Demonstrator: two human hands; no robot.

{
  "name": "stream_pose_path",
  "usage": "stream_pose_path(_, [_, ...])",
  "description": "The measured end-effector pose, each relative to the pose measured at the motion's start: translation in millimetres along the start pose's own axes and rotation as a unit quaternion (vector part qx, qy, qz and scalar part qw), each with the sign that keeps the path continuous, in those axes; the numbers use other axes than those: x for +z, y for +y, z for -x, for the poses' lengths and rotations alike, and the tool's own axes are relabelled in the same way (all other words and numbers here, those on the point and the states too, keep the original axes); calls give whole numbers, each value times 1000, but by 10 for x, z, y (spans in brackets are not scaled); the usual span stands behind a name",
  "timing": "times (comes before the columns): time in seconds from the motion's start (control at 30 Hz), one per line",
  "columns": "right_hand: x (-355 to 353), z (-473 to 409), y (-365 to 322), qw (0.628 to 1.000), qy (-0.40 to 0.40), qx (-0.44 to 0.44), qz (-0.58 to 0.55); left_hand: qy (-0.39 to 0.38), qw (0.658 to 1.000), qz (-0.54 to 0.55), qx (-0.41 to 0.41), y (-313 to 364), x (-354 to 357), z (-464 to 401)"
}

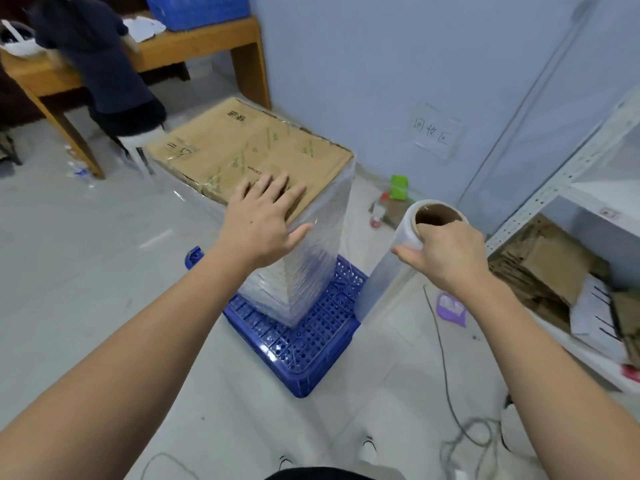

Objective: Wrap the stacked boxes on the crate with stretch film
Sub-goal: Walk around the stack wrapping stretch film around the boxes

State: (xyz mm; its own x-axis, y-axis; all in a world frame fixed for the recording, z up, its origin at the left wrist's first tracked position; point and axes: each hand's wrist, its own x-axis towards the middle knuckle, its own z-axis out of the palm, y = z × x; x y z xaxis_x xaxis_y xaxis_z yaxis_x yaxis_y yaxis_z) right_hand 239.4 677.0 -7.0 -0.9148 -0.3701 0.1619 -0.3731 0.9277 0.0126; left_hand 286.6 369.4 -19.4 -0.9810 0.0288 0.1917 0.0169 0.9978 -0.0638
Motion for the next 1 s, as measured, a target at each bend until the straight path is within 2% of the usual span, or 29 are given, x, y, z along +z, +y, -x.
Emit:
stream_pose_path(0.2, [-40,419,-28,984,56,-169,-3,11,1000,-3,-10,2,50,-9])
stream_pose_path(0.37, [-183,616,-235,962,47,-261,-58,5,1000,-12,-15,17,46,-3])
stream_pose_path(0.57, [-224,791,-736,908,12,-409,-89,-4,1000,-6,-19,24,15,9])
stream_pose_path(0.8, [-178,872,-1027,897,-34,-425,-117,-3,1000,-13,-22,44,17,16])
stream_pose_path(1.0, [-251,900,-1127,904,-71,-416,-69,6,1000,-9,-27,50,27,25])
